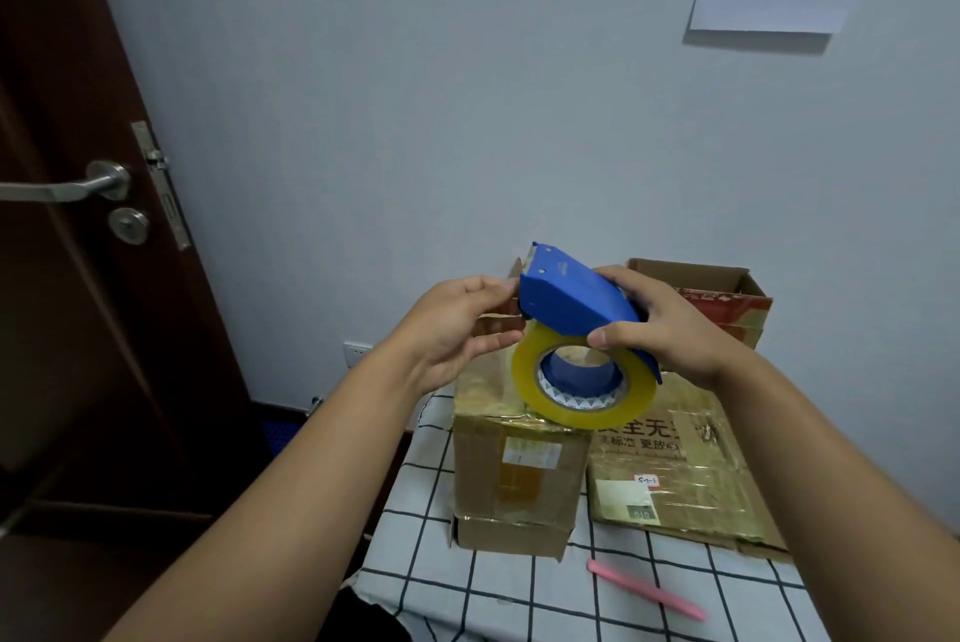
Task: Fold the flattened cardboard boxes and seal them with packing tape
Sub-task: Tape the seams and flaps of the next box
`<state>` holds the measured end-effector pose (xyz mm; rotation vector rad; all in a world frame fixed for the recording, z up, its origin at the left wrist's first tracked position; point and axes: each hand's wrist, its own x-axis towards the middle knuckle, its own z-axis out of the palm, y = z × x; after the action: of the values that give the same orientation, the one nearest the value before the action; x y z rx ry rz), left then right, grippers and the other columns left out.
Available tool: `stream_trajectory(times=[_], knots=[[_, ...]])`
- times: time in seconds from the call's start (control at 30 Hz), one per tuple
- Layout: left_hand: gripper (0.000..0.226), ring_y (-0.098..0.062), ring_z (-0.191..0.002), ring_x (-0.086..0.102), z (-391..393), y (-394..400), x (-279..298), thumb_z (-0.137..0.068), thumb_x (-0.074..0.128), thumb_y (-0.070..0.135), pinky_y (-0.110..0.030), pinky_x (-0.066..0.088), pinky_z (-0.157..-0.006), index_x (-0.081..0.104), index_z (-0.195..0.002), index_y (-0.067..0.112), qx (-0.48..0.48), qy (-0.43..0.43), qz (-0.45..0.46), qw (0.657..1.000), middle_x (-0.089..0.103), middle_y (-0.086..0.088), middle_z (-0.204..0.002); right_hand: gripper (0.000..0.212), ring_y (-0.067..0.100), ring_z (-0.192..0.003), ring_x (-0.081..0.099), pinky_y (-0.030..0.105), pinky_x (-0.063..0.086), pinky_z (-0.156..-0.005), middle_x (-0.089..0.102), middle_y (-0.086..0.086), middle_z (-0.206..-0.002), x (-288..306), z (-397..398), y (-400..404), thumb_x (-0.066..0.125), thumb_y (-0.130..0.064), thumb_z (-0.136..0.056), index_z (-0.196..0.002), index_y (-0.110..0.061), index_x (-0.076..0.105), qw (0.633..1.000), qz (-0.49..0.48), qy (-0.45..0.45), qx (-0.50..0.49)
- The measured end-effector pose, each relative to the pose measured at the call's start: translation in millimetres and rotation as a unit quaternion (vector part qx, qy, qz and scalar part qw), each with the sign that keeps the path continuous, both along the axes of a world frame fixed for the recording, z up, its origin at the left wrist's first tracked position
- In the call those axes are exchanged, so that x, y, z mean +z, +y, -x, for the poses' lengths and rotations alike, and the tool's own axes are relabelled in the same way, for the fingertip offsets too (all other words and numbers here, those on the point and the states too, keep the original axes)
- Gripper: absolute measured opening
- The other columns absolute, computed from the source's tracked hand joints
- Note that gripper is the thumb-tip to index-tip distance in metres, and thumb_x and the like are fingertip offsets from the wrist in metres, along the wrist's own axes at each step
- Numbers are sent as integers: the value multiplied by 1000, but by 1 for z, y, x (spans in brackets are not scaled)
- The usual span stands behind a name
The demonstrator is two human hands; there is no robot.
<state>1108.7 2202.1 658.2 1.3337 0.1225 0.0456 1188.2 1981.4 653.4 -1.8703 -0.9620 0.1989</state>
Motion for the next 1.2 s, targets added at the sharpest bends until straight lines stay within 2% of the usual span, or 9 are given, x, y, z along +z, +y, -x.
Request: stream_trajectory(times=[0.13, 0.23, 0.37, 0.6, 0.7, 0.83, 1.0, 1.1, 1.2], knots=[[14, -18, -70, 68, -1, 2, -1, -94, 56, 11, -27, 57, -62, 66, -95, 1, 30, 29, 36, 998, 67, -11, -82, 57, 12, -94, 66, 26, 57, -76, 62, -20, -102, 0, -1, -2, 71, -51, -63, -118, -48, 57, 1000, -4, -1, 5], [23, -22, -69, 68, -3, 3, 1, -93, 53, 22, -30, 57, -59, 63, -86, 2, 52, 62, 57, 995, 69, -14, -86, 58, 11, -94, 66, 25, 56, -75, 62, -20, -102, 2, -2, -2, 71, -50, -63, -119, -46, 57, 1000, 2, -3, 12], [16, -16, -61, 66, -2, 1, 3, -91, 65, 19, -26, 57, -59, 64, -83, 6, 66, 57, -10, 996, 63, -8, -75, 60, 9, -91, 66, 21, 54, -72, 61, -23, -99, 7, -1, -3, 71, -50, -62, -119, -43, 57, 999, 23, -16, 19], [14, -10, -50, 57, 7, -1, 19, -94, 57, 1, -20, 56, -55, 66, -84, -1, 97, 9, -112, 989, 60, -11, -66, 55, 4, -91, 64, 19, 53, -68, 60, -21, -100, 32, 3, -12, 76, -43, -69, -119, -40, 53, 992, 107, -66, 10], [11, -9, -51, 58, 9, -7, 31, -94, 58, 3, -20, 55, -55, 66, -91, -4, 104, 1, -126, 987, 61, -11, -68, 58, 8, -91, 64, 29, 56, -74, 60, -15, -104, 45, 6, -15, 77, -44, -71, -119, -37, 47, 980, 177, -89, -4], [11, -8, -49, 59, 11, -15, 44, -94, 61, 4, -21, 55, -55, 66, -85, 0, 95, -17, -126, 987, 61, -6, -61, 58, 19, -91, 64, 43, 55, -78, 59, -4, -105, 50, 10, -12, 68, -44, -68, -117, -28, 41, 972, 208, -102, -23], [14, -7, -49, 60, 12, -19, 51, -96, 58, 7, -24, 59, -62, 64, -85, 1, 105, -26, -151, 983, 65, -6, -64, 68, 9, -90, 63, 22, 53, -68, 56, -14, -112, 45, 21, -5, 74, -62, -76, -128, -41, 36, 979, 150, -123, -59], [13, -9, -49, 58, 14, -17, 51, -95, 59, 5, -20, 54, -53, 65, -85, -2, 117, -34, -168, 978, 62, -9, -66, 74, 8, -94, 61, 24, 54, -72, 55, -13, -120, 50, 25, -9, 72, -65, -74, -135, -50, 32, 976, 131, -162, -61], [11, -10, -49, 56, 16, -11, 48, -94, 60, 3, -20, 51, -52, 63, -84, -3, 125, -43, -173, 976, 59, -8, -63, 73, 8, -100, 59, 27, 52, -78, 55, -17, -120, 60, 25, -20, 68, -66, -67, -133, -54, 39, 971, 144, -178, -67]])
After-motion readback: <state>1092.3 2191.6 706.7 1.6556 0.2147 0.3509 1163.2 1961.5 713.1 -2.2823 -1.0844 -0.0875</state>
